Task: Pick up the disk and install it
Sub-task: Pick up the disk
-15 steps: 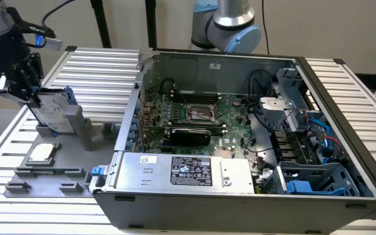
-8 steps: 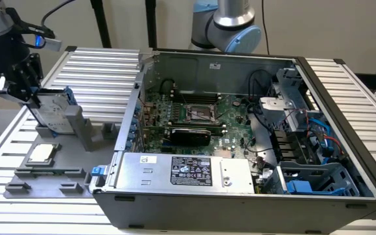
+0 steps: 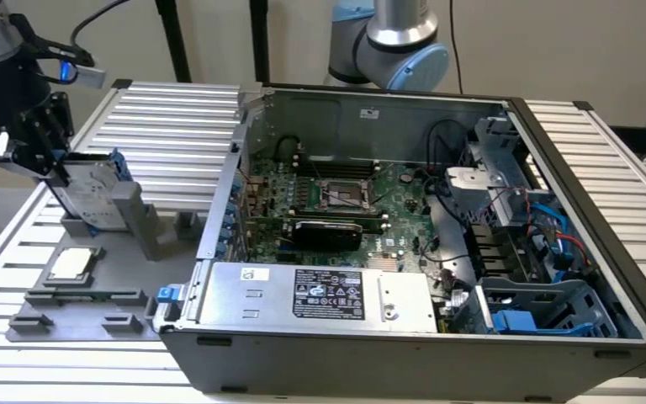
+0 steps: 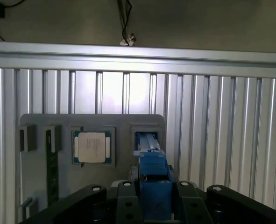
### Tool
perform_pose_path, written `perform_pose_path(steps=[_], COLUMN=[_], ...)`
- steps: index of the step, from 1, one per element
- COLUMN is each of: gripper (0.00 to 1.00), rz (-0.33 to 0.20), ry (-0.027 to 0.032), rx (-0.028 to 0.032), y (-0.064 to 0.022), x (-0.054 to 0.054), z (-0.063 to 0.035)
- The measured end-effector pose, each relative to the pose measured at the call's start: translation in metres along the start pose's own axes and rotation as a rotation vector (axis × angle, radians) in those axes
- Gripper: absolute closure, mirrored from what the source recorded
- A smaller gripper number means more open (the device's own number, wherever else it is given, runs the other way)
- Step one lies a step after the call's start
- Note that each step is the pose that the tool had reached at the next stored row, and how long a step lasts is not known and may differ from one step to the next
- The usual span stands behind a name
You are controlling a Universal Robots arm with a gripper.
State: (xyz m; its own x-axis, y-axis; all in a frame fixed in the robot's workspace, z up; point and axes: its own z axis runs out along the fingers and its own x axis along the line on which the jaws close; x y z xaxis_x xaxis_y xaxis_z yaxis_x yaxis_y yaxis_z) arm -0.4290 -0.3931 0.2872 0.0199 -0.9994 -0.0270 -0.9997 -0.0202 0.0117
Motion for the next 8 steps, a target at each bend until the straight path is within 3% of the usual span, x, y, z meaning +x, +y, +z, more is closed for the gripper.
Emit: perform_pose_path(steps=[8], gripper=[1.00], rz=[0.000], ry=[0.0002], rx=[0.0000], y=[-0.0002], x=[-0.0005], z=[0.0000])
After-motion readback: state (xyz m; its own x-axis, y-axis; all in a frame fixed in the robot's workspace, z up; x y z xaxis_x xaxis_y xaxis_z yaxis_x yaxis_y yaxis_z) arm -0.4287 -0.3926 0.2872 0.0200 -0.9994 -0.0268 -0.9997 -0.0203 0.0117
